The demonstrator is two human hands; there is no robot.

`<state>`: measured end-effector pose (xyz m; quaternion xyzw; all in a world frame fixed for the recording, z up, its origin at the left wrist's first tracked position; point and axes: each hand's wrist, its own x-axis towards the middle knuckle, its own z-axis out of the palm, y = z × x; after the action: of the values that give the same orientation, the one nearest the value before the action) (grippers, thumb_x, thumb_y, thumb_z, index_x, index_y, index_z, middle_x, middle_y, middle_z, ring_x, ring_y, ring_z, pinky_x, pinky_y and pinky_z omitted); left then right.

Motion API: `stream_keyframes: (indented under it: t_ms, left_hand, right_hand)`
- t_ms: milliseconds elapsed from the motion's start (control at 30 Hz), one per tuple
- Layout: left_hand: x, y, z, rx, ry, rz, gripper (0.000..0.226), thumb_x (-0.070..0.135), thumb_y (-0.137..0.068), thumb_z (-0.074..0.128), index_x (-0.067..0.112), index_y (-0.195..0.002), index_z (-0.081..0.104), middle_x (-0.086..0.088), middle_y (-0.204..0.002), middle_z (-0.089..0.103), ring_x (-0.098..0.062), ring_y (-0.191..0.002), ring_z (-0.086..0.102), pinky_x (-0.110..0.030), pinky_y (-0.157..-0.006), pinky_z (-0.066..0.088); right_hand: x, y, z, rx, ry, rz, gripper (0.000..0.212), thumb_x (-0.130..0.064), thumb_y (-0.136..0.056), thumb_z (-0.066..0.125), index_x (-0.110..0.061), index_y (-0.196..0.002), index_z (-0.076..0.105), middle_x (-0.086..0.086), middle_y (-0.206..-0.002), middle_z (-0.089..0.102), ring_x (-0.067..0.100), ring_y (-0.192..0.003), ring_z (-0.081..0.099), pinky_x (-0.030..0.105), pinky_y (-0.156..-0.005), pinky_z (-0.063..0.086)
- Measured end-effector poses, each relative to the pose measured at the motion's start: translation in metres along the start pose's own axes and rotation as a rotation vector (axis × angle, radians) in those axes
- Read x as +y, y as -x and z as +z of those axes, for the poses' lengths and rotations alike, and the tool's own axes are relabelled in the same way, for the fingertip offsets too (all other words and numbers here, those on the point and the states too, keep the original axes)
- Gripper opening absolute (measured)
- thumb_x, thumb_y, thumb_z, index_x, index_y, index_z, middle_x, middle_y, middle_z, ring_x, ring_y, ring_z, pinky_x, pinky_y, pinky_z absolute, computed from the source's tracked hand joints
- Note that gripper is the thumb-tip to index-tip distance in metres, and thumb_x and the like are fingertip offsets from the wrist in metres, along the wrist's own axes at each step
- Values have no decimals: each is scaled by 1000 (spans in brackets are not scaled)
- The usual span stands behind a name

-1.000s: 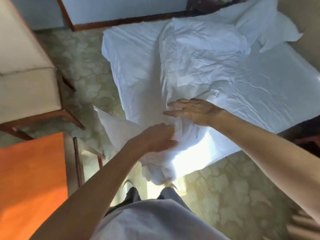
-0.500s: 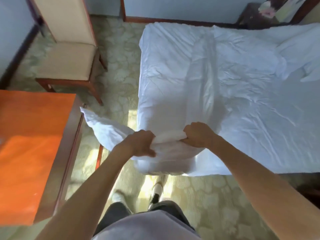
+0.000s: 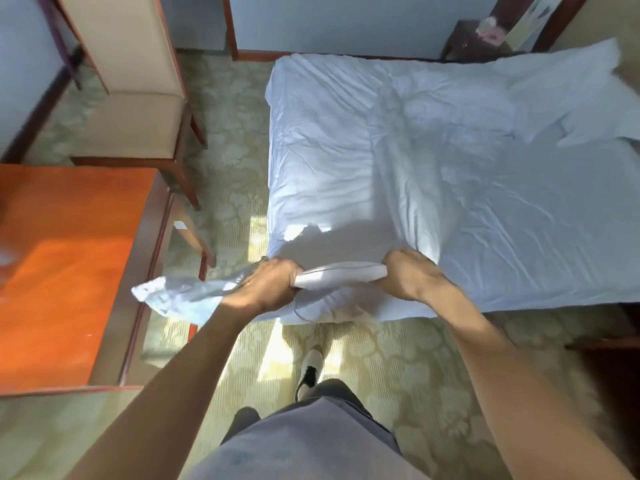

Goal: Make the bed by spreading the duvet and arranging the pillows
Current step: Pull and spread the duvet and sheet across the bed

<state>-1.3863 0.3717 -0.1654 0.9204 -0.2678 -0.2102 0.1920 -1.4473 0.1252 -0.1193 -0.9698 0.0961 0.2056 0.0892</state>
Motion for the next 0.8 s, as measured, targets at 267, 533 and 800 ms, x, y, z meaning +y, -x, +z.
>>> stream_keyframes:
  t_ms: [267, 533, 800]
  left_hand:
    - [30, 90, 58, -117, 46, 49, 26, 13, -86, 59, 22, -64, 50, 1, -75, 60, -27, -82, 64, -28, -63, 44]
    - [91, 144, 106, -129, -16, 163, 21, 13, -87, 56, 11, -108, 60, -13, -112, 62, -33, -106, 57, -32, -84, 39]
    - [104, 163, 101, -44, -34, 66, 33, 1, -80, 51, 30, -91, 63, -4, -94, 63, -30, -104, 59, -27, -74, 35]
  right_hand:
    - [6, 111, 40, -28, 50, 173, 54, -63, -74, 58, -15, -97, 65, 11, -108, 68, 30, -106, 61, 28, -82, 45]
    - [46, 178, 54, -113, 203, 233, 35, -31, -88, 59, -12, -117, 56, 10, -121, 61, 28, -109, 57, 31, -82, 45]
    - [68, 170, 57, -188, 212, 83, 30, -24, -92, 59, -11, -118, 53, 10, -121, 57, 27, -105, 57, 31, -82, 48]
